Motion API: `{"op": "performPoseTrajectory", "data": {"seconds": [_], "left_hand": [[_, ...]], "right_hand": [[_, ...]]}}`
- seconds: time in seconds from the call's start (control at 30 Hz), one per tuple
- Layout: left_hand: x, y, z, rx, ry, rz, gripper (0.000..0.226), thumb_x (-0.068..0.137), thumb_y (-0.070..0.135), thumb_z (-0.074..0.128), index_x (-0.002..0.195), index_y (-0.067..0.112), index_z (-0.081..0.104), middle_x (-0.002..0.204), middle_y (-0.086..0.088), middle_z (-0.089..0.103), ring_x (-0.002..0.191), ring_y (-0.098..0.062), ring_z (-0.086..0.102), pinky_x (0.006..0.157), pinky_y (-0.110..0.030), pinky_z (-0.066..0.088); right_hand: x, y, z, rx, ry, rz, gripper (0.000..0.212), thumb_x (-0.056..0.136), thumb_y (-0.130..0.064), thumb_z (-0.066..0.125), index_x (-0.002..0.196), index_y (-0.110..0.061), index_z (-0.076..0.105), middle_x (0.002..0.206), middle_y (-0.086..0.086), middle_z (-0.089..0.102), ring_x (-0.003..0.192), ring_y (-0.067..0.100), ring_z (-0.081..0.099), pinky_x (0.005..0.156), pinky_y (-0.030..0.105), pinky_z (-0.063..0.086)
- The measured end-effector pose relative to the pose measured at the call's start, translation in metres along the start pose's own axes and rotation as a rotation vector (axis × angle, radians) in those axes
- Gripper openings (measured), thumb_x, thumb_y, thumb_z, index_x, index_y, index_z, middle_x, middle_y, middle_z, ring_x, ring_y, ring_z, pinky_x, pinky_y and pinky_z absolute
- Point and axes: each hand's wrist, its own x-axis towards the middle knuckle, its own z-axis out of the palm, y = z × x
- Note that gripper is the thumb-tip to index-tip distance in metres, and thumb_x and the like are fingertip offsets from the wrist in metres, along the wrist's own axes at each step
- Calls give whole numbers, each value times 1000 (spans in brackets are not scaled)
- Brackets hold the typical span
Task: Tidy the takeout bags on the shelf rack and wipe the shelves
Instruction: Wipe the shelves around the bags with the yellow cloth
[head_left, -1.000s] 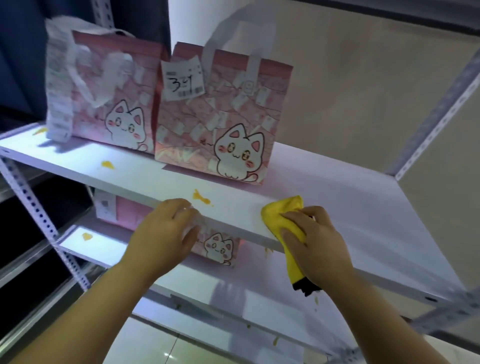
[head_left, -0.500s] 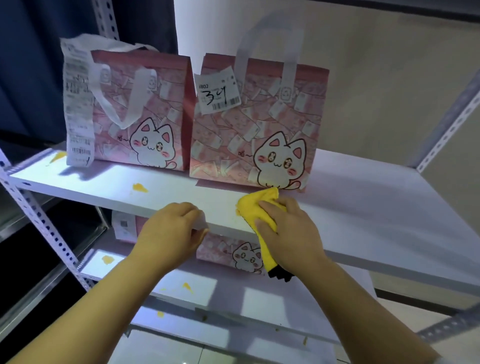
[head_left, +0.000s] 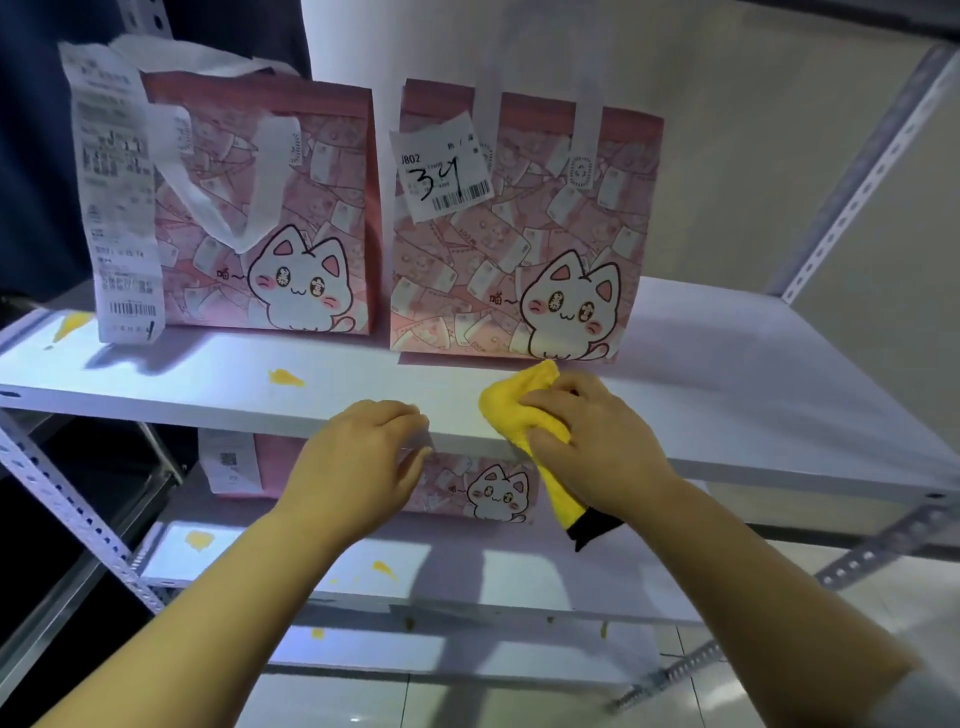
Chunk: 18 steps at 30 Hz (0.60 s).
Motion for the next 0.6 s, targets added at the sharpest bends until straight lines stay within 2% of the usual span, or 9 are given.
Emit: {"op": "performPoseTrajectory", "data": {"seconds": [0.1, 0.2, 0.33, 0.4, 0.5, 0.6], "left_hand": [[0, -4, -2, -22, 6, 10, 8, 78, 15, 71, 85, 11, 70, 88, -4, 70, 79, -29, 63, 64, -33, 52], [2, -8, -2, -51, -16, 21, 11, 86, 20, 62, 89, 12, 70, 92, -3, 69, 85, -28, 61, 69, -34, 49], [12, -14, -3, -96, -25, -24, 20, 92, 29, 52, 97, 15, 66, 95, -1, 65, 90, -25, 57, 71, -34, 47], [19, -16, -6, -120, 5, -45, 24, 92, 28, 53, 107, 13, 64, 104, -3, 63, 96, -25, 57, 77, -34, 47], [35, -18, -12, -128, 74, -52, 33, 91, 24, 55, 120, 8, 57, 119, -9, 56, 107, -28, 53, 87, -35, 44], [54, -16, -16, -138, 143, -101, 45, 91, 20, 55, 132, 6, 45, 132, -16, 43, 117, -33, 46, 94, -41, 42]], "right_hand": [[2, 0, 1, -47, 26, 109, 41, 88, -46, 45, 128, -40, 48, 135, -3, 38, 108, 28, 48, 85, 35, 41], [2, -11, 9, -112, 33, 106, 47, 86, -53, 46, 131, -41, 44, 137, -2, 35, 109, 30, 46, 88, 38, 42], [1, -9, -1, -26, 60, 84, 42, 85, -46, 54, 126, -39, 52, 128, -3, 43, 103, 26, 53, 81, 33, 42], [-3, -7, -6, -10, 100, 70, 39, 85, -43, 55, 124, -38, 54, 126, -3, 44, 101, 26, 55, 79, 33, 44], [-15, -8, -14, 103, 272, 81, 35, 84, -37, 61, 119, -33, 59, 123, -3, 47, 99, 22, 55, 77, 30, 44], [-23, -8, -28, 171, 484, 41, 34, 80, -27, 70, 114, -25, 65, 116, 2, 51, 90, 20, 56, 71, 26, 41]]}}
